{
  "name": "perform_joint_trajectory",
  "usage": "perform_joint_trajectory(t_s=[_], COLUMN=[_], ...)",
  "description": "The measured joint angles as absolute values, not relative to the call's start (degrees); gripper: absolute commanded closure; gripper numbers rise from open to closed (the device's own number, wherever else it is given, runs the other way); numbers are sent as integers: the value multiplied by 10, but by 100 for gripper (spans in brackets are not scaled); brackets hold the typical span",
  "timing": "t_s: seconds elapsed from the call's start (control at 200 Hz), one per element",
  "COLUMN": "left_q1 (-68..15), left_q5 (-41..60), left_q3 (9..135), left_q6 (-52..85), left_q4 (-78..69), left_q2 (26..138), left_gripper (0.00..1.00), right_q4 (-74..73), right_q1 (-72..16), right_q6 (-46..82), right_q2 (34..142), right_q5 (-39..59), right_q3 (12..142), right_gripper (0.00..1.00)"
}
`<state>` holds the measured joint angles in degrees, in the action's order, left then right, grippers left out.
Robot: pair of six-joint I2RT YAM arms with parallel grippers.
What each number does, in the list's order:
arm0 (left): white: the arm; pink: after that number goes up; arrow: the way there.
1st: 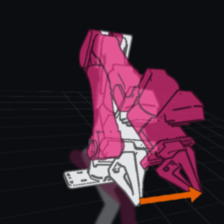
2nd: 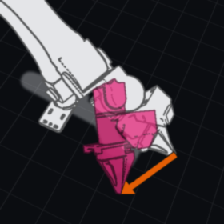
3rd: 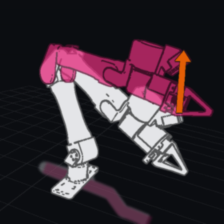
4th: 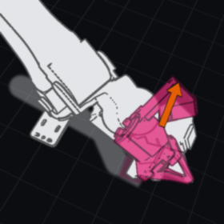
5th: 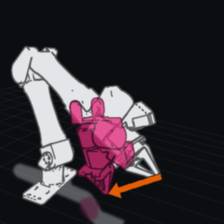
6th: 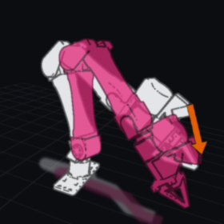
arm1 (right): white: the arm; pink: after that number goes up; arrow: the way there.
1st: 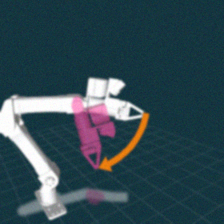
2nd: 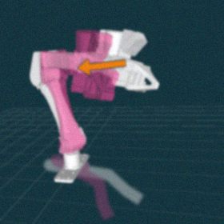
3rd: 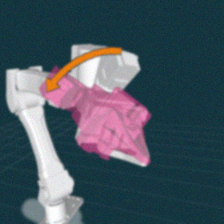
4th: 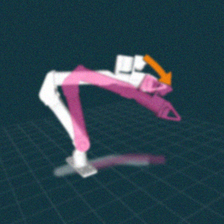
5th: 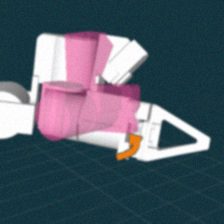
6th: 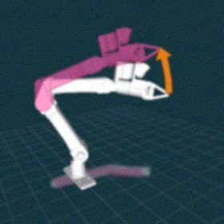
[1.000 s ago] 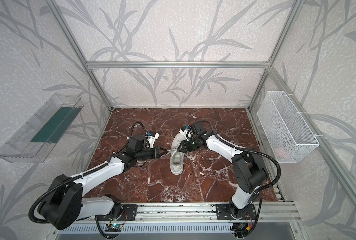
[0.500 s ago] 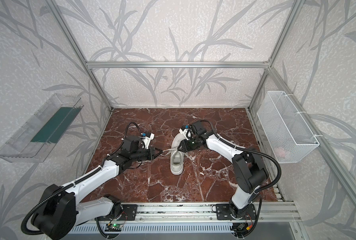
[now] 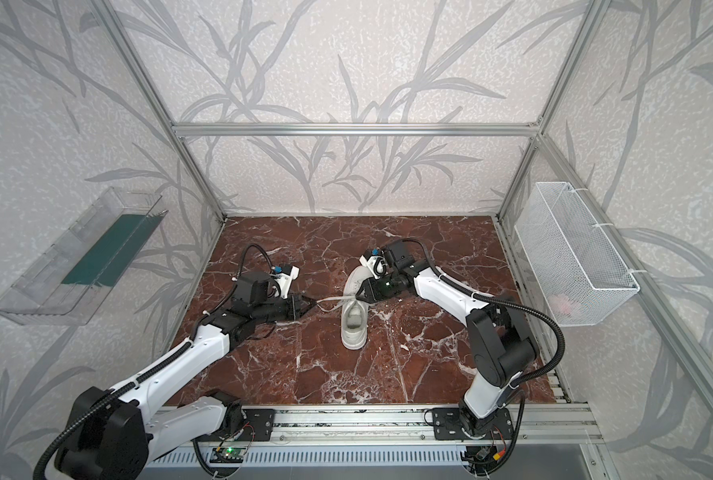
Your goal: Tie the shoes
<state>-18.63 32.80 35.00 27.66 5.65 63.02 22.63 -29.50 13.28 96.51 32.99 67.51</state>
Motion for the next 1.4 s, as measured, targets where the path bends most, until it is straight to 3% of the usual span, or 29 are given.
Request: perform_joint_trajectory(t_s=[0.475, 0.865, 1.4], left_q1=[-182, -182, -182], left_q5=[352, 352, 353], left_q3=[305, 298, 297], left_q6=[287, 295, 298], left_q4=[36, 13, 4], left_q2=[657, 677, 682], left_gripper=[100, 99, 99], right_q4=[249, 255, 240], right_q1=[-284, -284, -284], right_q6=[18, -80, -140], right_q2=[937, 937, 955], right_q5=[321, 284, 318], right_q3=[643, 612, 624], right_gripper=[73, 72, 69])
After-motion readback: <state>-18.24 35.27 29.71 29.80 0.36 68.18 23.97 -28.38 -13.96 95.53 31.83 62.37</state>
